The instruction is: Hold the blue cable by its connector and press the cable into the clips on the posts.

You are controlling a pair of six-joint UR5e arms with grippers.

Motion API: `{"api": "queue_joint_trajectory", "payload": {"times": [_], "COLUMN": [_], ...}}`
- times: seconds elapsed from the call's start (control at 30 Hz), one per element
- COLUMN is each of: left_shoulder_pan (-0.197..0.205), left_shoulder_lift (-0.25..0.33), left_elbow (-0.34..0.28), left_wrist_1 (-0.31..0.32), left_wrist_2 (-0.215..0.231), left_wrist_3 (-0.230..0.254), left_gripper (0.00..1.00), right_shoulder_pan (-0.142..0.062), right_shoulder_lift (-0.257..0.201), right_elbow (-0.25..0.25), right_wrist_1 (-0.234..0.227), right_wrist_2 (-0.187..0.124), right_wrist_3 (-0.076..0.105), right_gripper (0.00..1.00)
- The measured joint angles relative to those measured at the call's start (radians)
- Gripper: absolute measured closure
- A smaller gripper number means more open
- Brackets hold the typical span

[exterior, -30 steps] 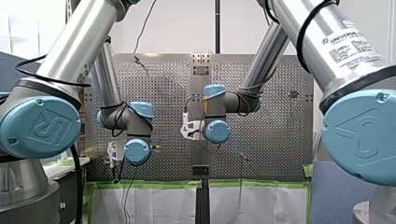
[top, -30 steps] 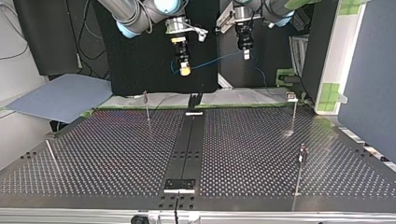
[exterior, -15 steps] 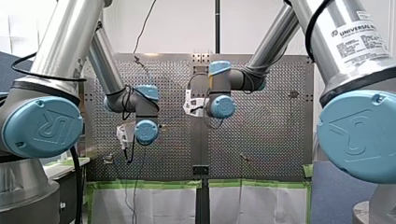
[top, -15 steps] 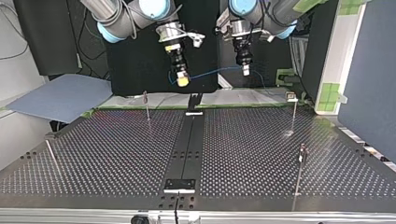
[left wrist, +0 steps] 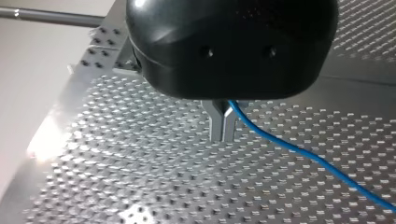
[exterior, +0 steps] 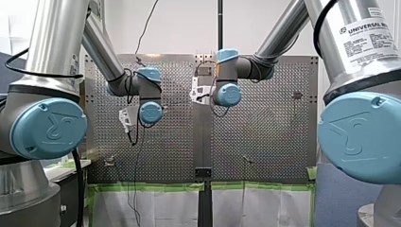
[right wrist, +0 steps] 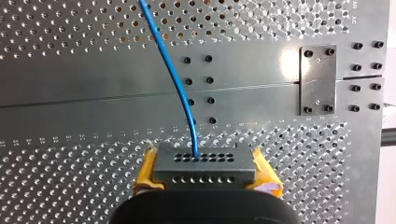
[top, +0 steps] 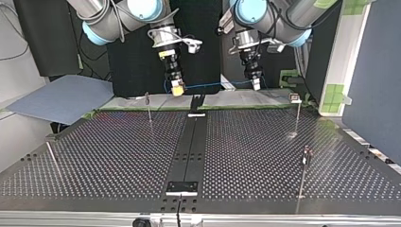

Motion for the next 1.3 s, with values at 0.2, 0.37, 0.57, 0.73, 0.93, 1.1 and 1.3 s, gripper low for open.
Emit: {"api": "queue_joint_trajectory", "payload": {"times": [0.2,0.37,0.57,0.73,0.93,1.1,1.3], "left_shoulder_pan": [0.015,0.029,0.048,0.065,0.087,0.106,0.124], "left_shoulder_lift": [0.058,0.1,0.156,0.207,0.262,0.314,0.337], "left_elbow": [0.043,0.063,0.074,0.087,0.118,0.148,0.185], "left_wrist_1": [-0.058,-0.1,-0.156,-0.208,-0.262,-0.314,-0.374], "left_wrist_2": [0.003,0.004,0.003,0.005,0.019,0.032,0.044], "left_wrist_3": [-0.003,-0.002,0.006,0.015,0.02,0.018,0.014], "left_gripper": [1.0,1.0,1.0,1.0,1.0,1.0,1.0], "right_shoulder_pan": [-0.014,-0.016,-0.008,0.0,0.01,0.019,0.027], "right_shoulder_lift": [0.036,0.048,0.05,0.05,0.05,0.05,0.05], "right_elbow": [-0.037,-0.074,-0.129,-0.183,-0.248,-0.297,-0.349], "right_wrist_1": [0.018,0.028,0.063,0.106,0.135,0.168,0.202], "right_wrist_2": [-0.019,-0.031,-0.056,-0.075,-0.098,-0.105,-0.108], "right_wrist_3": [-0.001,-0.003,-0.004,-0.01,-0.014,-0.016,-0.02], "right_gripper": [1.0,1.0,1.0,1.0,1.0,1.0,1.0]}}
